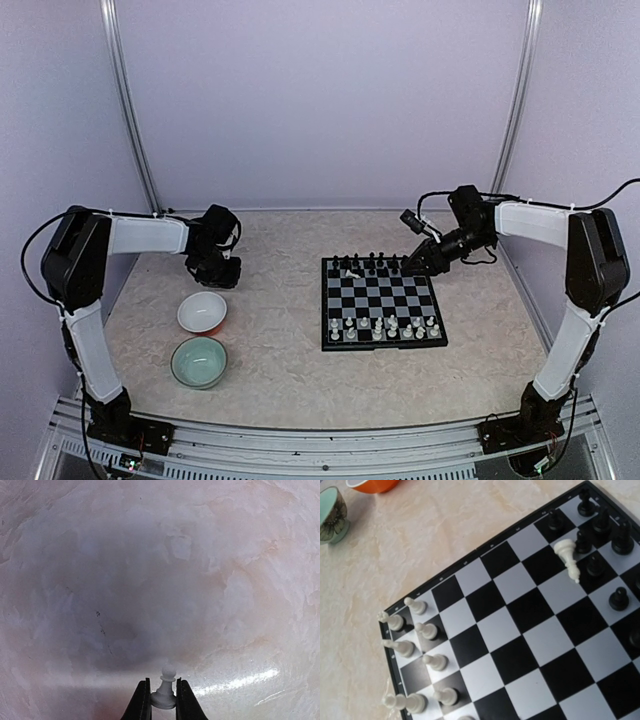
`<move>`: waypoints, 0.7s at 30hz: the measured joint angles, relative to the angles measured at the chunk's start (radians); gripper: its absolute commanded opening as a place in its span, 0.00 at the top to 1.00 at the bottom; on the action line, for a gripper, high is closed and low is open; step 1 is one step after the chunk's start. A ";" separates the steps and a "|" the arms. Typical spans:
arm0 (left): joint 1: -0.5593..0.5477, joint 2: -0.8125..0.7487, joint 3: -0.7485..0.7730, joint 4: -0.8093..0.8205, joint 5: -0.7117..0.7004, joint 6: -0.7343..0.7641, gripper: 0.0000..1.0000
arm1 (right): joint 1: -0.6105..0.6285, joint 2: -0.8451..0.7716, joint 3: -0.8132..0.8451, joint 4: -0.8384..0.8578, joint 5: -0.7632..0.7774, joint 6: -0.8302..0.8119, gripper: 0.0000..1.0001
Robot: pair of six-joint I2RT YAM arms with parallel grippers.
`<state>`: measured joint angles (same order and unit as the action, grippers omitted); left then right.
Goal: Set up the chess pieces on the board
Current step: Pick up the pawn from the center of the board.
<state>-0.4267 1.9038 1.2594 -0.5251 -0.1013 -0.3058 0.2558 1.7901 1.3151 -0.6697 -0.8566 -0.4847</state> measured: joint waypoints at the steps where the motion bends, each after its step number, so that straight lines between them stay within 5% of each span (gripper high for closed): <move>1: 0.000 -0.005 0.001 0.000 0.006 0.000 0.97 | 0.000 0.000 0.000 -0.001 0.000 -0.001 0.72; 11: -0.080 -0.008 0.024 -0.005 0.049 0.000 0.98 | 0.000 0.001 0.000 -0.016 -0.004 -0.013 0.72; 21: -0.354 -0.072 -0.062 0.128 0.063 0.053 1.00 | 0.000 0.016 0.000 -0.015 -0.063 0.002 0.71</move>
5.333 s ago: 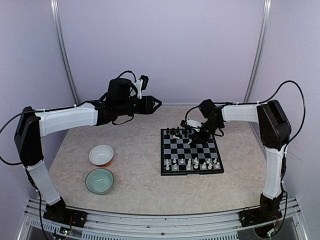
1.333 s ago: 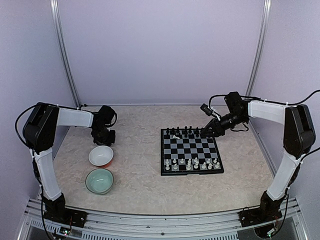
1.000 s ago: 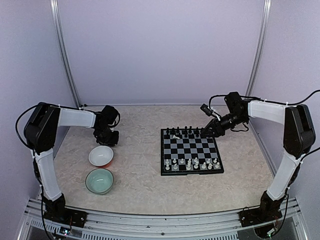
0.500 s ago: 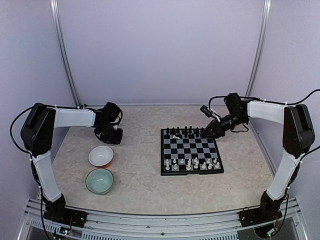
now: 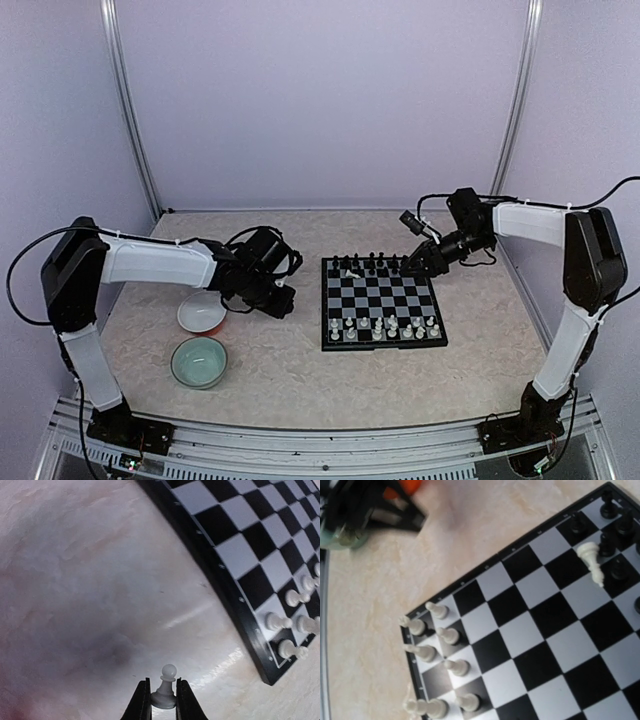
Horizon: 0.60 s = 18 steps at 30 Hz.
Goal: Set up the chess pieces on the board
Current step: Pick up the pawn from the center of the board, then pass from the left arm to the right
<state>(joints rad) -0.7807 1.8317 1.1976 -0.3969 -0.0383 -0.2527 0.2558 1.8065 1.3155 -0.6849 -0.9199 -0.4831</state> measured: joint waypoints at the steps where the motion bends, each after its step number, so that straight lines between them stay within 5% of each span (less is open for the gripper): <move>1: -0.027 -0.023 -0.031 0.032 0.001 0.003 1.00 | 0.000 0.001 0.000 0.002 -0.008 0.008 0.71; 8: -0.114 -0.171 -0.217 0.265 0.006 0.031 0.97 | 0.039 0.015 0.004 0.023 -0.064 0.083 0.69; 18: -0.164 -0.215 -0.299 0.498 0.005 0.106 0.96 | 0.286 0.208 0.120 -0.022 -0.095 0.126 0.66</move>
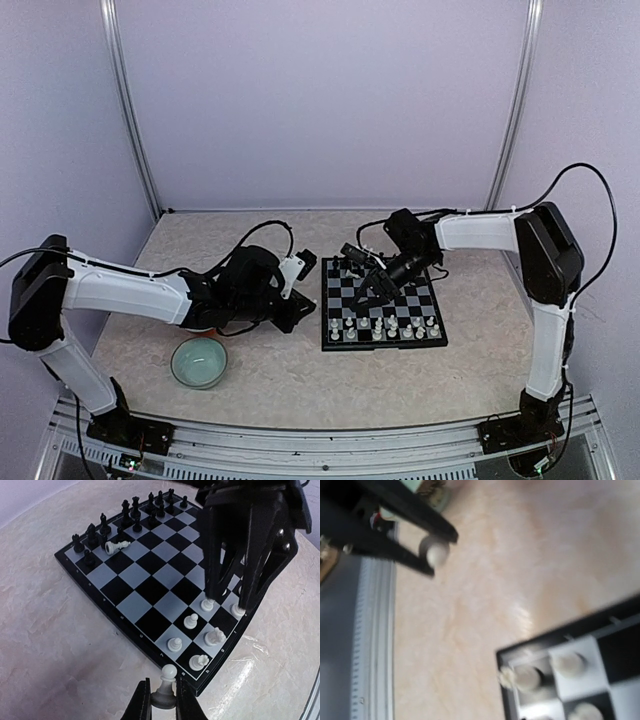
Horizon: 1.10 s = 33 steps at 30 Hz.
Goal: Set up the chess pieces on the board
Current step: Pass from the left arm to the right
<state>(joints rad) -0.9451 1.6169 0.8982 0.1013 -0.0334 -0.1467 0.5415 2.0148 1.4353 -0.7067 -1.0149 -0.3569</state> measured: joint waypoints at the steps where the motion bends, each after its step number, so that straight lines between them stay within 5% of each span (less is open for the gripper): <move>1: -0.002 0.000 0.000 0.010 0.000 0.003 0.97 | 0.010 0.017 0.018 -0.010 -0.009 0.003 0.64; 33: -0.079 0.047 0.124 0.001 -0.035 0.070 0.96 | 0.067 0.117 0.151 -0.094 -0.266 0.064 0.60</move>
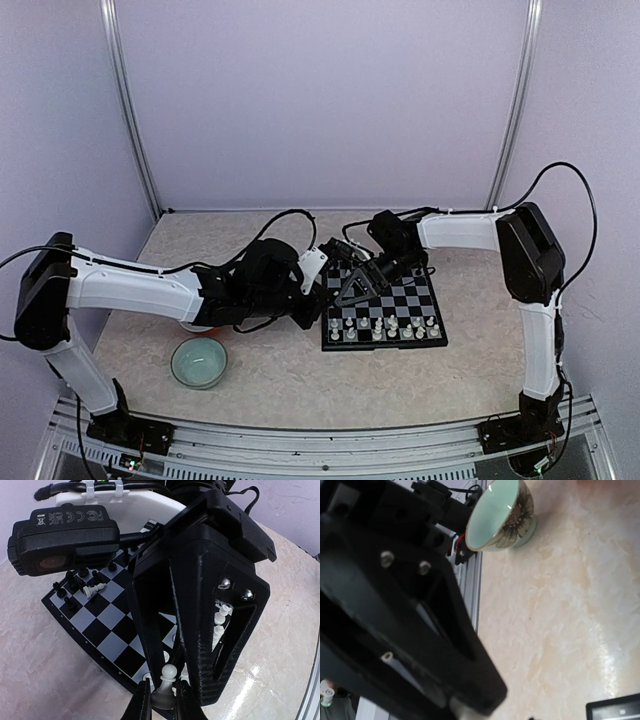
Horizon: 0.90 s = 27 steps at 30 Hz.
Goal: Set up the chess pieces on the board
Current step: Pass from the left arm to the right
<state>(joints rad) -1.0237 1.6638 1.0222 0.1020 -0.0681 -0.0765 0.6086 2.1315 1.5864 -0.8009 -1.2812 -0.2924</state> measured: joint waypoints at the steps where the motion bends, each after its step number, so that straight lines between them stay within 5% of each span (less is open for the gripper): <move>1: -0.001 0.000 0.000 -0.001 -0.002 0.000 0.96 | 0.000 0.000 0.001 -0.001 -0.003 0.000 0.60; 14: -0.011 -0.008 0.001 -0.037 -0.023 0.014 0.96 | -0.005 0.000 0.005 0.001 -0.047 0.015 0.58; 27: -0.019 -0.008 0.001 -0.043 -0.022 0.019 0.95 | -0.016 0.001 0.005 0.031 -0.074 0.062 0.77</move>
<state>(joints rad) -1.0428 1.6558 1.0229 0.0593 -0.0898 -0.0570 0.5922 2.1323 1.5917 -0.7700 -1.3548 -0.2302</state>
